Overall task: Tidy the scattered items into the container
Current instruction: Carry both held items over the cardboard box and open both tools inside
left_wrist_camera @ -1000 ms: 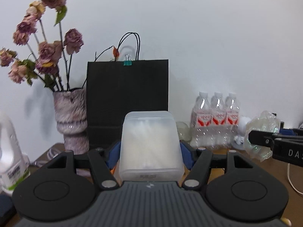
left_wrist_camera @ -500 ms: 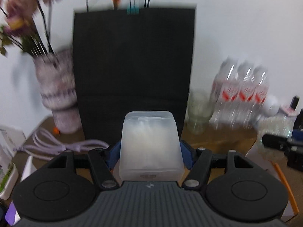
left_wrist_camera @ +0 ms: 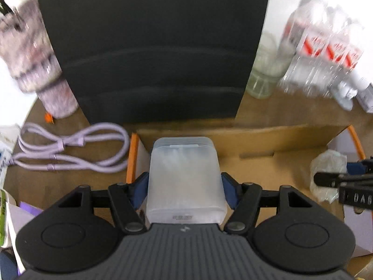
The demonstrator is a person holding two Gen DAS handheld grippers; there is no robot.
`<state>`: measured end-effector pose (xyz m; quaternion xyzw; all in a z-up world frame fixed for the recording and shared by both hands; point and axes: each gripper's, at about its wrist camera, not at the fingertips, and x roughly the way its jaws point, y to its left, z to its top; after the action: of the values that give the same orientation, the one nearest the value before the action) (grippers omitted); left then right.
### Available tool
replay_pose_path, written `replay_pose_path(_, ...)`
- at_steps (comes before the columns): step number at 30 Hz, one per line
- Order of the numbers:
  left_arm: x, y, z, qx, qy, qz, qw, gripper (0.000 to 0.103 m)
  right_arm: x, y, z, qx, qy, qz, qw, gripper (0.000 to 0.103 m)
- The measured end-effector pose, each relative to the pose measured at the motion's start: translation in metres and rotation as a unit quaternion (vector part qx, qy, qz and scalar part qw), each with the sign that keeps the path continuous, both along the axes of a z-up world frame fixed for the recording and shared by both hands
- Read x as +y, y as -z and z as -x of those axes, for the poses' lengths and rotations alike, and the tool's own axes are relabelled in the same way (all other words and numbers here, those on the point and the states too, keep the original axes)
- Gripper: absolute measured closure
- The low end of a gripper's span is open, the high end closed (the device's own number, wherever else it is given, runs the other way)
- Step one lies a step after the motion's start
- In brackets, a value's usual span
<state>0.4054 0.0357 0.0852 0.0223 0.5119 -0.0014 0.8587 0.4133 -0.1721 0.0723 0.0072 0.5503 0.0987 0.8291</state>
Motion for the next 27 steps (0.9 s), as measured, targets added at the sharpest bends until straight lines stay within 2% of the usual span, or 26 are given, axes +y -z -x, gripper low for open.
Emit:
replay_pose_path(5, -0.003, 0.014, -0.017, 0.052, -0.005, -0.009, 0.9986, 0.037, 0.001, 0.02, -0.021, 0.073, 0.049, 0.013, 0.996, 0.065)
replay_pose_path(8, -0.009, 0.026, -0.023, 0.079, -0.003, -0.027, 0.9965, 0.037, 0.003, 0.022, -0.025, 0.084, 0.06, 0.012, 0.995, 0.064)
replay_pose_path(10, -0.015, 0.032, -0.024, 0.083, 0.006, -0.043, 0.9956, 0.037, 0.004, 0.028, -0.027, 0.096, 0.058, 0.014, 0.994, 0.06)
replay_pose_path(16, -0.017, 0.032, -0.027, 0.096, -0.01, -0.026, 0.995, 0.031, 0.014, 0.035, -0.025, 0.095, 0.046, 0.045, 0.993, 0.057)
replay_pose_path(18, -0.017, 0.023, -0.024, 0.096, -0.012, -0.021, 0.995, 0.03, 0.014, 0.032, -0.022, 0.094, 0.048, 0.047, 0.993, 0.052)
replay_pose_path(20, -0.014, 0.005, -0.019, 0.088, -0.008, -0.007, 0.996, 0.022, 0.011, 0.024, -0.016, 0.087, 0.044, 0.04, 0.994, 0.051)
replay_pose_path(23, -0.012, -0.025, -0.008, 0.07, -0.006, 0.003, 0.9975, 0.012, 0.006, -0.001, -0.003, 0.084, 0.048, 0.008, 0.995, 0.048)
replay_pose_path(27, -0.02, -0.058, 0.013, 0.052, 0.003, -0.006, 0.9986, 0.004, 0.006, -0.034, 0.006, 0.056, 0.053, 0.011, 0.997, 0.039)
